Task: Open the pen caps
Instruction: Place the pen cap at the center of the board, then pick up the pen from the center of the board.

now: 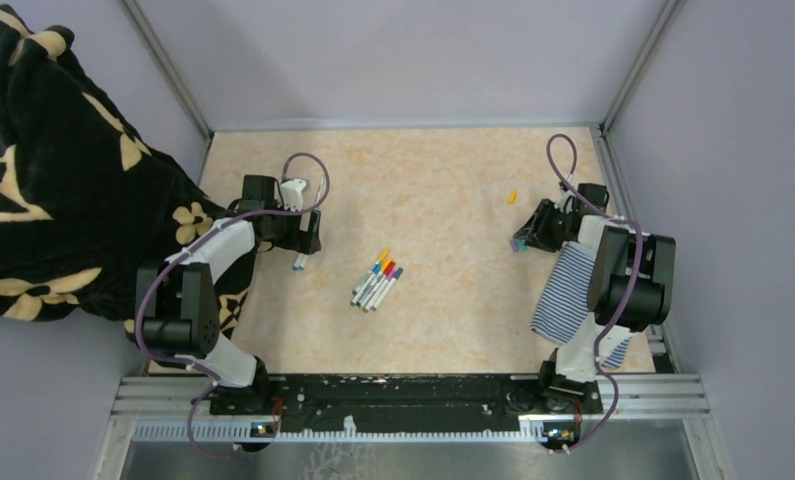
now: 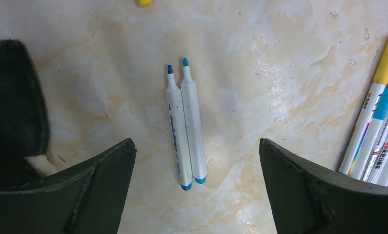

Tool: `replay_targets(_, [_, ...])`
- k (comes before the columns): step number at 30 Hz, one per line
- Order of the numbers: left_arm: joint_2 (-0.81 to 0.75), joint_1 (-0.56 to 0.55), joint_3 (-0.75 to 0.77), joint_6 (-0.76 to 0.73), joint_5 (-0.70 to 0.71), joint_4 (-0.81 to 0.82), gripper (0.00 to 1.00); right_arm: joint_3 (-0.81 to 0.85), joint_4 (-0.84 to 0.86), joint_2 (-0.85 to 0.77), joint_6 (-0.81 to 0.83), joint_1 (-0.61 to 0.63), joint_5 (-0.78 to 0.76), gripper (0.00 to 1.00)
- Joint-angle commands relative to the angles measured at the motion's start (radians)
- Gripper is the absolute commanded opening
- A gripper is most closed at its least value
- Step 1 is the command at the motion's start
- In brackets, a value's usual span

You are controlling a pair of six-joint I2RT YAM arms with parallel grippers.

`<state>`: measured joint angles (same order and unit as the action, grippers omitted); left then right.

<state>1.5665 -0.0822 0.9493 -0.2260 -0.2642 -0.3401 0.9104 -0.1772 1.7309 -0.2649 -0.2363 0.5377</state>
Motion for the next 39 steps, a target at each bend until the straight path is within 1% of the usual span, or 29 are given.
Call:
replay_targets(1, [-0.025,0.003,-0.004,-0.02,-0.035,0.003,1.0,0.01,-0.079,-0.019,0.03,0.003,-0.046,0.42])
replay_targets(11, [-0.05,-0.045,-0.007,-0.052,-0.046,-0.007,1.0,0.016,-0.09,-0.004,0.03,0.015,0.012,0.42])
replay_targets(15, [-0.055,-0.069,-0.009,-0.07,-0.062,-0.014,1.0,0.019,-0.09,-0.004,0.029,0.015,0.013,0.42])
replay_targets(22, [-0.047,-0.164,-0.006,-0.12,-0.071,-0.039,0.99,0.051,-0.096,-0.05,0.04,0.016,-0.005,0.44])
replay_targets(30, [0.002,-0.278,0.001,-0.132,0.001,-0.04,0.95,0.06,-0.035,-0.257,0.043,0.015,-0.044,0.54])
replay_targets(33, [0.023,-0.306,0.005,-0.131,0.017,-0.039,0.93,0.065,-0.019,-0.312,0.047,0.02,-0.05,0.61])
replay_targets(39, [0.068,-0.381,0.018,-0.129,0.066,-0.036,0.91,0.085,-0.005,-0.398,0.069,0.079,-0.091,0.71])
